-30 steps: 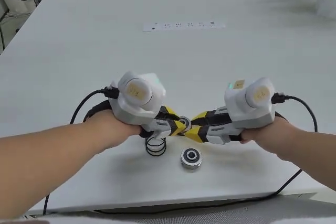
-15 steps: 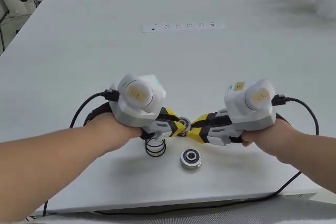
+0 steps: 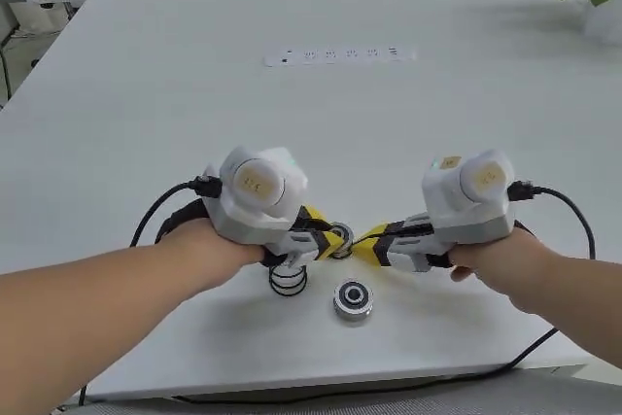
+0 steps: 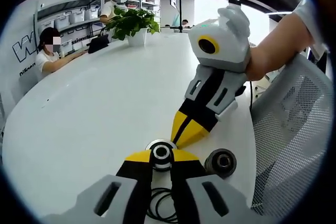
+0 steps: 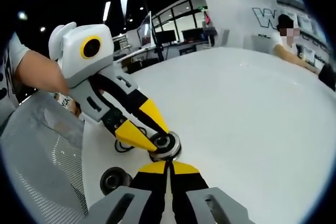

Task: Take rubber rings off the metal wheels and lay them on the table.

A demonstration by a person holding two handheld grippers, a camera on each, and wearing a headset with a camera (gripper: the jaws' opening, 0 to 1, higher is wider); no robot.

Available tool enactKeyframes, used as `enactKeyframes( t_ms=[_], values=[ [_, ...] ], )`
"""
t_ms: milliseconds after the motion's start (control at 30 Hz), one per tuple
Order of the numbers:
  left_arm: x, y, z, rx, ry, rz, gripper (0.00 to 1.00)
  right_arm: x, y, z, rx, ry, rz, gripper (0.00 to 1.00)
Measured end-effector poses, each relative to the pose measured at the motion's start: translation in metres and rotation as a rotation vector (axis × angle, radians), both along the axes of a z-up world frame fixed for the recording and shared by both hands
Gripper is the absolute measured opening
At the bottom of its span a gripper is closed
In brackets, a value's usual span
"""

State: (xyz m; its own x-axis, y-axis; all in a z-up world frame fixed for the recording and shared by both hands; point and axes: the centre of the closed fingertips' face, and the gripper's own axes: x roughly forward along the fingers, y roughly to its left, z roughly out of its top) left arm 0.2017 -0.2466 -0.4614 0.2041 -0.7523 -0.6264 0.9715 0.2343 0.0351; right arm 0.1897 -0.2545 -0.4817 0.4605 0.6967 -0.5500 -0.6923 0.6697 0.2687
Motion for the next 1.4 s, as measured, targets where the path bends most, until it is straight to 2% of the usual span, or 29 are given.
enactKeyframes(
  t_ms=[33,133,167,300,467,600,767,1067,1400],
  values=[
    [0.000,0.000,0.000,0.000,-0.002,0.000,0.07,0.000,0.000,0.000,0.031,0.026,-0.028,0.00],
    [0.000,0.000,0.000,-0.003,-0.006,0.005,0.07,0.001,-0.001,0.003,0.076,0.037,-0.053,0.00],
    [0.000,0.000,0.000,-0.005,-0.007,0.008,0.07,0.000,-0.004,0.001,0.064,0.046,-0.055,0.00],
    [0.000,0.000,0.000,-0.005,-0.008,0.013,0.07,0.001,-0.004,0.004,0.088,0.047,-0.073,0.00],
    [0.000,0.000,0.000,-0.001,-0.007,0.016,0.07,0.007,-0.007,0.012,0.161,0.054,-0.123,0.00],
    [-0.001,-0.001,0.000,0.005,-0.005,0.022,0.07,0.007,-0.006,0.011,0.161,0.055,-0.124,0.00],
    [-0.001,-0.001,0.000,0.009,-0.004,0.016,0.07,0.005,-0.002,0.016,0.207,0.066,-0.131,0.00],
    [-0.001,-0.001,-0.001,0.012,-0.010,0.022,0.07,0.007,0.000,0.018,0.212,0.070,-0.128,0.00],
    [0.000,-0.001,-0.001,0.013,-0.010,0.016,0.07,0.004,0.006,0.022,0.202,0.054,-0.103,0.00]
  ],
)
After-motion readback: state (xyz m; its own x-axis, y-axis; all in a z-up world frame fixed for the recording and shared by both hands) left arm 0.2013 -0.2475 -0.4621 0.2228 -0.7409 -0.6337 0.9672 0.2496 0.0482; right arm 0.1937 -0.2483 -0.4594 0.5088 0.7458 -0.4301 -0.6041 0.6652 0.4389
